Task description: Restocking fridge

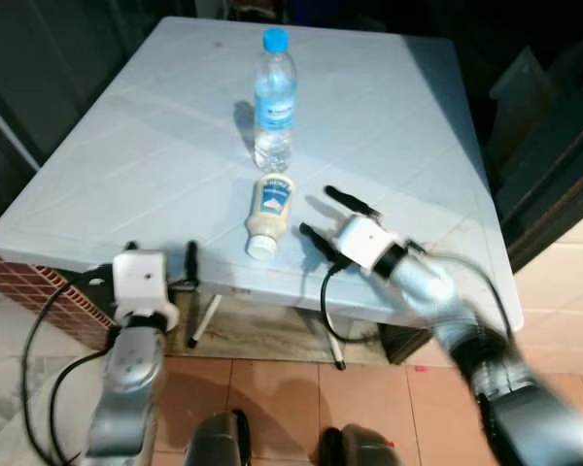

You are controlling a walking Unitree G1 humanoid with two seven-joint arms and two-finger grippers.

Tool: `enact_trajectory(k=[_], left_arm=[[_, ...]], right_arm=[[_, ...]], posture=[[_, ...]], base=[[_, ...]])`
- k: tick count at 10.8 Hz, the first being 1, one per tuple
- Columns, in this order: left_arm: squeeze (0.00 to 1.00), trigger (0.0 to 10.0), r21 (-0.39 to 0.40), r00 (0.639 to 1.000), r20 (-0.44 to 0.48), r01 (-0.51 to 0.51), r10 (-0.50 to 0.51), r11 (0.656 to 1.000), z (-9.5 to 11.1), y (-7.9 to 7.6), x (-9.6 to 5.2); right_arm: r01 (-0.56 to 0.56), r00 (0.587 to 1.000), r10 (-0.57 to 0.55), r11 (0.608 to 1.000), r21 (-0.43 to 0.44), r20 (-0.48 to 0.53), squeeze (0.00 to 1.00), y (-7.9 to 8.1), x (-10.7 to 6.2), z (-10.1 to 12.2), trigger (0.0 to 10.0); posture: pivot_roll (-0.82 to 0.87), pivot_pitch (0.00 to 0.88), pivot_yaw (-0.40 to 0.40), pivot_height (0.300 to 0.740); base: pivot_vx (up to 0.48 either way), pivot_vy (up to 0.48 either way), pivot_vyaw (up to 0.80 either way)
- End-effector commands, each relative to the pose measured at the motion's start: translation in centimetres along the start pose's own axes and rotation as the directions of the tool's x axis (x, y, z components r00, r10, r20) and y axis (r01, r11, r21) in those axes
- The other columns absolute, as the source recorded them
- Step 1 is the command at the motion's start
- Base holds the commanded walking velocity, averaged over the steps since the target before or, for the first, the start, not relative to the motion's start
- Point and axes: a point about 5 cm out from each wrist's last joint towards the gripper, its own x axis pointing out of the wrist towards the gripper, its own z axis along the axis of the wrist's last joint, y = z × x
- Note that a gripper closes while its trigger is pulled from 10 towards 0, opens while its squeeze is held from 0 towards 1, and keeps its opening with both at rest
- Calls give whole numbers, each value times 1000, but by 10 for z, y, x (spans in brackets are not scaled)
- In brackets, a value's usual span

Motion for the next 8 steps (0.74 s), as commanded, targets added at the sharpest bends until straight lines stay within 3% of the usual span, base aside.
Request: enact_trajectory(k=[1,3,5,7,8], left_arm=[[0,10000,-1,1000,-16,17,-17,1000,-2,-2,2],[0,10000,1,999,-7,44,-44,999,1,-6,5],[0,10000,0,999,-6,45,-45,999,1,-5,5],[0,10000,9,999,12,50,-50,999,2,-6,2],[0,10000,5,999,14,52,-52,999,2,-7,2]], right_arm=[[27,999,-29,999,39,26,1000,-1,1,8,10000],[22,999,-25,996,89,42,1000,17,-5,19,10000],[-38,998,36,998,51,49,1000,40,-8,34,10000],[-74,996,74,997,-3,44,1000,49,-8,37,10000],[-29,999,30,999,-21,23,1000,46,-7,37,10000]], posture=[[-2,84,45,740],[-4,77,49,740],[10,76,43,740],[13,78,40,740],[13,78,39,740]], base=[[0,480,0],[0,480,0],[0,480,0],[0,0,0],[0,0,0]])
